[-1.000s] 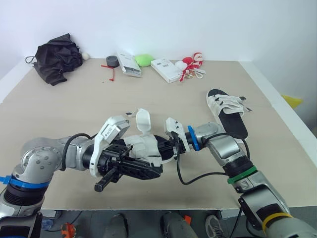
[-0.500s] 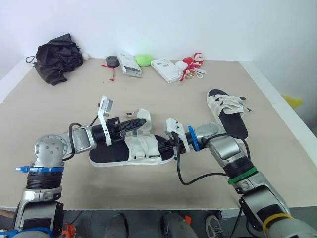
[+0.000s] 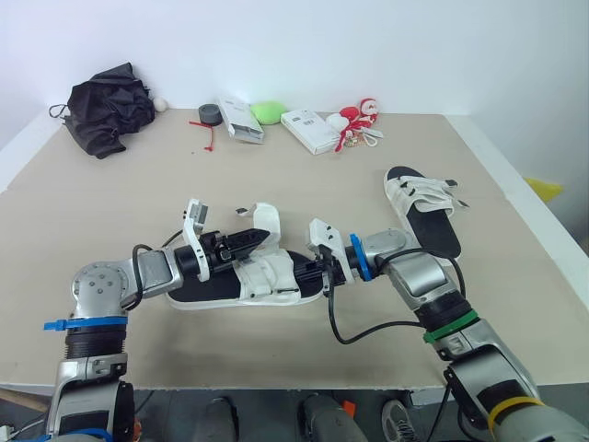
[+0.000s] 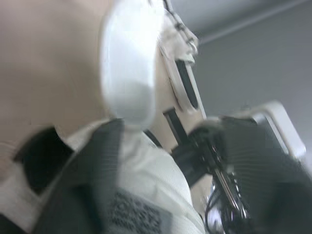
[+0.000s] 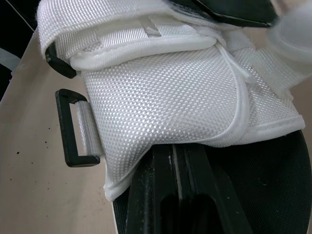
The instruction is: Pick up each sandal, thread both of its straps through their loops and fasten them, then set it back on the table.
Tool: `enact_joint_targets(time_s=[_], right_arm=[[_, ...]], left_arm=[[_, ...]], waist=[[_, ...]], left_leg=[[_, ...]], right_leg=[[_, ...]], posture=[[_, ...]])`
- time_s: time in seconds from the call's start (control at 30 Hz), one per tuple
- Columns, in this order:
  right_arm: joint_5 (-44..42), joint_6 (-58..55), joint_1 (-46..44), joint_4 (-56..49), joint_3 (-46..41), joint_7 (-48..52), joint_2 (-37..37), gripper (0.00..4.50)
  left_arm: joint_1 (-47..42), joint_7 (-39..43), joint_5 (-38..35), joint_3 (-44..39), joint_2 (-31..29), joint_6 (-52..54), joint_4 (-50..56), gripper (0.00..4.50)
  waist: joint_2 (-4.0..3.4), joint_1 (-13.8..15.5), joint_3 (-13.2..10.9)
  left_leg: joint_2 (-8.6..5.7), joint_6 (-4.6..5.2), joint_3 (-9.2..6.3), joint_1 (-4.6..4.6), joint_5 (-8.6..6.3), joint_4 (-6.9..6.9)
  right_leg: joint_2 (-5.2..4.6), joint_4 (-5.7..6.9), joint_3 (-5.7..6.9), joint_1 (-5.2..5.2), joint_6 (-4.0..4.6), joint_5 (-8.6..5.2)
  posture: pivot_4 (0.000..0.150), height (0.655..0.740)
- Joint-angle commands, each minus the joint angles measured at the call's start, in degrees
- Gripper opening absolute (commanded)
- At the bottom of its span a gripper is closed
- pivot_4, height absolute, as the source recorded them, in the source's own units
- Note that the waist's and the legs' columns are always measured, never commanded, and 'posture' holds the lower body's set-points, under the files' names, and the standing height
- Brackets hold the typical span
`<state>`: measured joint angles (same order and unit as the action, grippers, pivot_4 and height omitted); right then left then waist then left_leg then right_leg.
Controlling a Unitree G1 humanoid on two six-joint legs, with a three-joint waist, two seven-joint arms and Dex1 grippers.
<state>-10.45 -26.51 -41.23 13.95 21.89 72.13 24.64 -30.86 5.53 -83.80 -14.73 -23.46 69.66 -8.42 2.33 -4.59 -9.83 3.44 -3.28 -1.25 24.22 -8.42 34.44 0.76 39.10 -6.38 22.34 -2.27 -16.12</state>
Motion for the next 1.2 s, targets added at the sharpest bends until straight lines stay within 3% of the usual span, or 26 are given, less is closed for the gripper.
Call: enact_joint_targets(time_s=[0.03, 0.5, 0.8, 1.2], right_arm=[[2.73, -1.63, 2.07, 2.25, 2.37, -0.89, 0.60, 0.00], [2.85, -1.38, 1.49, 3.07, 2.26, -1.02, 0.17, 0.00], [2.50, -2.48, 2.99, 1.16, 1.58, -1.65, 0.90, 0.00], [2.67, -2.81, 2.32, 1.36, 1.39, -1.59, 0.60, 0.00]], left_arm=[[-1.61, -3.61, -1.08, -3.16, 0.66, -1.30, -1.94, 4.41], [-13.93, -15.58, -5.71, -10.56, 6.03, -4.58, -13.81, 4.41], [-15.07, -20.67, -7.90, -13.06, 8.18, -4.74, -18.74, 4.41], [-24.65, -6.93, 9.45, -10.57, 10.57, -11.51, -36.79, 4.41]], waist=[[0.01, 0.00, 0.01], [0.06, 0.02, 0.03], [0.08, 0.01, 0.02], [0.11, 0.04, 0.03]], left_leg=[[0.00, 0.00, 0.00, 0.00, 0.00, 0.00], [-0.04, -0.05, -0.02, 0.01, 0.01, 0.00], [-0.07, -0.28, -0.07, 0.02, 0.03, -0.02], [-0.28, -0.45, -0.29, 0.07, 0.08, -0.02]], right_leg=[[0.00, 0.00, 0.00, 0.00, 0.00, 0.00], [0.00, -0.02, 0.00, -0.01, -0.05, 0.02], [-0.01, -0.03, 0.00, -0.01, -0.10, 0.01], [-0.03, -0.08, 0.04, 0.01, -0.12, 0.00]], posture=[[0.150, 0.7380], [0.150, 0.7380], [0.150, 0.7380], [0.150, 0.7380]])
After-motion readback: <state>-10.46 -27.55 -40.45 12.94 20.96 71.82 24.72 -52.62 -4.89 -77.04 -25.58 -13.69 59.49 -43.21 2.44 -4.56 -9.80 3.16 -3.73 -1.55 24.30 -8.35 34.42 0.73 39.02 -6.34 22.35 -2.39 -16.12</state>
